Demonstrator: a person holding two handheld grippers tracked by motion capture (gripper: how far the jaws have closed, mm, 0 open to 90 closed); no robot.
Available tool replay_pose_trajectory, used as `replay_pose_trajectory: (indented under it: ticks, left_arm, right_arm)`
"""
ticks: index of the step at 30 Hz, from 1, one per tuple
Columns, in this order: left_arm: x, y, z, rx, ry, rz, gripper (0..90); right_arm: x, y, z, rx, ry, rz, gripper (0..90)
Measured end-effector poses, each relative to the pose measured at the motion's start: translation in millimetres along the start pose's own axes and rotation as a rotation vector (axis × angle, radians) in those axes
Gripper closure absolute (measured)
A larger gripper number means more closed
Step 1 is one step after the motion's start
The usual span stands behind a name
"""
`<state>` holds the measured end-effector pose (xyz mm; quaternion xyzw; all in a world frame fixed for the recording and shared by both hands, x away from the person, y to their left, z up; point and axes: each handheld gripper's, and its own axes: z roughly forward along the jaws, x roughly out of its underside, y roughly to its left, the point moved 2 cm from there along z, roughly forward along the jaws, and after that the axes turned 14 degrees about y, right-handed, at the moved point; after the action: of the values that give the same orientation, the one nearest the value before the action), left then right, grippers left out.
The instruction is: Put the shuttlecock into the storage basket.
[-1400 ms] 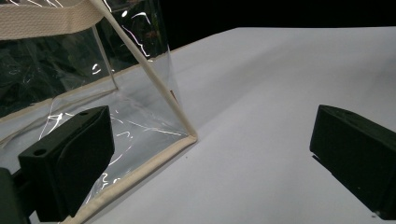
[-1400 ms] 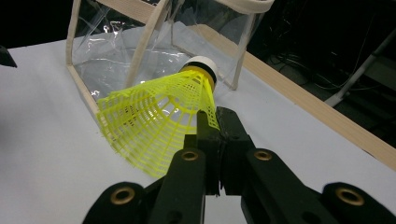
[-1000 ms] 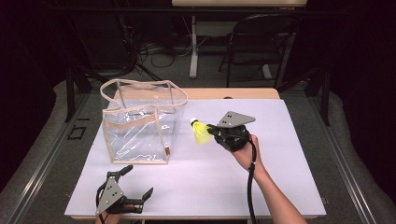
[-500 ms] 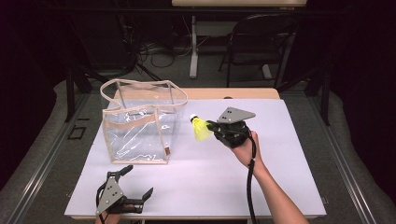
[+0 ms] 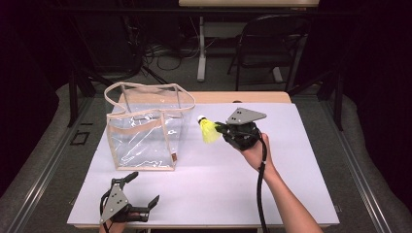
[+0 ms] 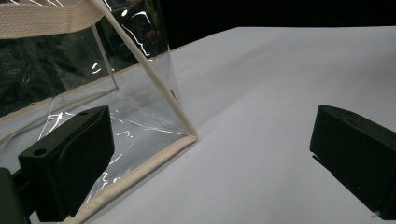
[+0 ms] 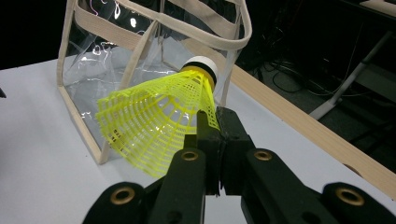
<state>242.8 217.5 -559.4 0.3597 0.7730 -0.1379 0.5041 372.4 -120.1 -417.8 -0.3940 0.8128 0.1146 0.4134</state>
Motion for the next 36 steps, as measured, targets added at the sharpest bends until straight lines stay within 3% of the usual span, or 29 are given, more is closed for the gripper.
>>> replay_pose_trajectory:
  ticks: [36]
  left_arm:
    - [0.0, -0.5, 0.4, 0.0, 0.001, 0.004, 0.0]
  right_arm:
    - [-29.4, -7.6, -6.1, 0.013, -0.013, -0.008, 89.1]
